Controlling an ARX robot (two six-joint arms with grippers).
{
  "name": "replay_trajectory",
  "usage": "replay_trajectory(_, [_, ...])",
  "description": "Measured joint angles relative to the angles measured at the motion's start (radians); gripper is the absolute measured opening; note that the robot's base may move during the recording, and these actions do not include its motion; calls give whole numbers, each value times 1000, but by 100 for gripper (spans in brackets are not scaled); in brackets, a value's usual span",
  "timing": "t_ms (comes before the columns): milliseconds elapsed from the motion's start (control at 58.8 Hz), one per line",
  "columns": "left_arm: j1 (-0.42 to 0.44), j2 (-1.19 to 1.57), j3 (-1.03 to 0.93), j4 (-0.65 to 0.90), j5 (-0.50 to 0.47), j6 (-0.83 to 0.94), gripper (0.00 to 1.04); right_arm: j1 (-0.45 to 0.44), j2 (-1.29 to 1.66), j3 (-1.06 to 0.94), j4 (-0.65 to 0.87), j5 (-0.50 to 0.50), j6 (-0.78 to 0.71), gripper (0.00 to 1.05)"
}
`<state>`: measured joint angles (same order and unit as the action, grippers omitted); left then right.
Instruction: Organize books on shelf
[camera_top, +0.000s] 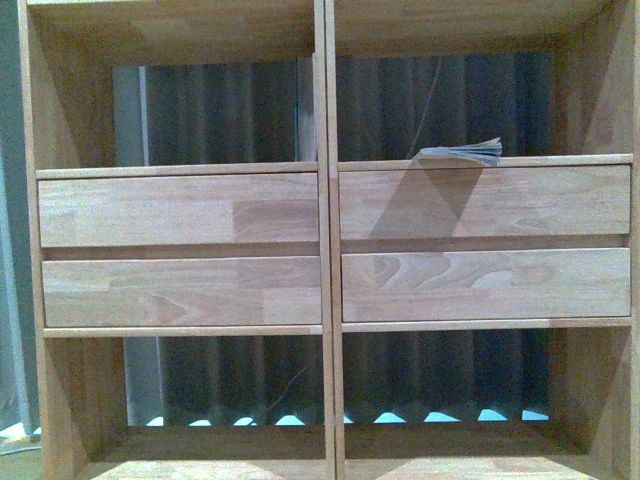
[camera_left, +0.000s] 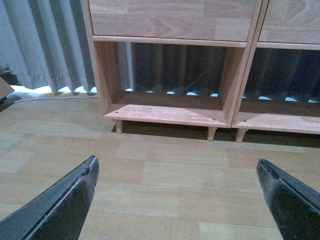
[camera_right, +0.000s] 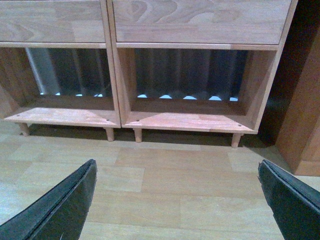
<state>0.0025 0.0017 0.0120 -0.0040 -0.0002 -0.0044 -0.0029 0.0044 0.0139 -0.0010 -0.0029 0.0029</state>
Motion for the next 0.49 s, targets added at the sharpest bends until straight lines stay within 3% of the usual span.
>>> replay_trajectory(493, [0,0,0,0,0,0,97,0,0,0,0,0,0,98])
